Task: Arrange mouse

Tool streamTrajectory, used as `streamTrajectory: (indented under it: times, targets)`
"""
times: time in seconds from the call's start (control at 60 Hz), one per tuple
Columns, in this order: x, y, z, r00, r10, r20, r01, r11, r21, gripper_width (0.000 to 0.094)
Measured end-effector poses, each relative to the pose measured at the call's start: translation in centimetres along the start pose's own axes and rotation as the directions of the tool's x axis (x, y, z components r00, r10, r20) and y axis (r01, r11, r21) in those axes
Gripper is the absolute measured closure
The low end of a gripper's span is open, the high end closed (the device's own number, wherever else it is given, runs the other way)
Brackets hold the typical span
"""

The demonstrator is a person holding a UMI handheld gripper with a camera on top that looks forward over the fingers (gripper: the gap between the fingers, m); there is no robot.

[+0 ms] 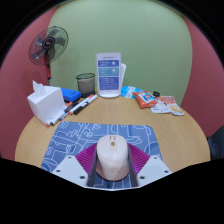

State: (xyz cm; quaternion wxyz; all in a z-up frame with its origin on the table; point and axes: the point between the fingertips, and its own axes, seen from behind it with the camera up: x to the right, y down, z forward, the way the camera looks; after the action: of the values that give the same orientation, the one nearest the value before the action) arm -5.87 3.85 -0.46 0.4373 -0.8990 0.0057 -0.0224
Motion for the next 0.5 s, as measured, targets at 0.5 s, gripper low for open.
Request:
streamTrajectory:
  times: [0.5]
  targets:
    - [-1.2,-5.0,-16.3,0.999,-0.02,-0.027,0.022,0.997,0.076,0.0093]
